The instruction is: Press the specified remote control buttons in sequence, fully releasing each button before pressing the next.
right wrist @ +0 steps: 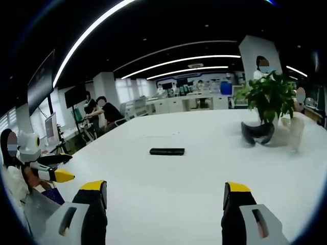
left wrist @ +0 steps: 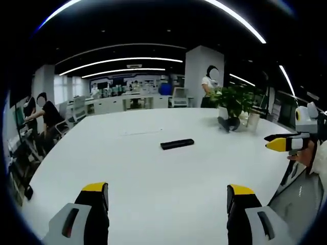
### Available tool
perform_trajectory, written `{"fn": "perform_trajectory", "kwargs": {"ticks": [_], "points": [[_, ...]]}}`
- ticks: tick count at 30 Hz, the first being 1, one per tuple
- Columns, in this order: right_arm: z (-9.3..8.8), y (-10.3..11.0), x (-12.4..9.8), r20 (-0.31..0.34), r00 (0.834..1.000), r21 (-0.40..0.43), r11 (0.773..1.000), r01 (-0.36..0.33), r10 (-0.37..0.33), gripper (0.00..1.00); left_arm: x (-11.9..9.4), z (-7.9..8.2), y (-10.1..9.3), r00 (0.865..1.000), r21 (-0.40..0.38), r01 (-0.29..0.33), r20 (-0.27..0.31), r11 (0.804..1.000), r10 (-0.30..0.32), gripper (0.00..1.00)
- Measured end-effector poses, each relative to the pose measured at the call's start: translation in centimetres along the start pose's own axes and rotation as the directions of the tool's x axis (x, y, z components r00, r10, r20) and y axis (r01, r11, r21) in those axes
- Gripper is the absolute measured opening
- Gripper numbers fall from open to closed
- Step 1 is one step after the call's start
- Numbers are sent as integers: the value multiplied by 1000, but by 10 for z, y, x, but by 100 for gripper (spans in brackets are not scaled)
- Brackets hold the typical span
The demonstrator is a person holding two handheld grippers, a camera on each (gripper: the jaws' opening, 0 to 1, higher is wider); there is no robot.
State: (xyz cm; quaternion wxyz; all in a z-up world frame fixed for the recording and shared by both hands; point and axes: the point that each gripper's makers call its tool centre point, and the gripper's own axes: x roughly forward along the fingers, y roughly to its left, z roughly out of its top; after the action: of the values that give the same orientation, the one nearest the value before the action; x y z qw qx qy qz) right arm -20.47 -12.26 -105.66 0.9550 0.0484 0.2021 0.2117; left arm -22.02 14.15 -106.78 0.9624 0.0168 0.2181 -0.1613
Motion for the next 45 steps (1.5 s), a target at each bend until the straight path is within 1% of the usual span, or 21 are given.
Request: {"fn": "perform_trajectory", "kwargs": {"ticks": [6,13,24,45], "points": [[-2,-1,1,-8,1000,2,1000,-2,2,94,2,1,-1,1000,5,1,-1,1000,-1,99],[-1,-1,1,-3,1000,0,1000,-5,5,94,3,-1,-3,1000,9,5,-9,1000,-5,99],[-4,2,3,-22,1000,-22,1000,-8,7,93,6,-1,-4,1000,16,10,-11,1000,-10,99],[-11,5,7,-54,998,-29,1000,-13,11,93,11,-4,-3,999,12,31,-32,999,-30,99]]}}
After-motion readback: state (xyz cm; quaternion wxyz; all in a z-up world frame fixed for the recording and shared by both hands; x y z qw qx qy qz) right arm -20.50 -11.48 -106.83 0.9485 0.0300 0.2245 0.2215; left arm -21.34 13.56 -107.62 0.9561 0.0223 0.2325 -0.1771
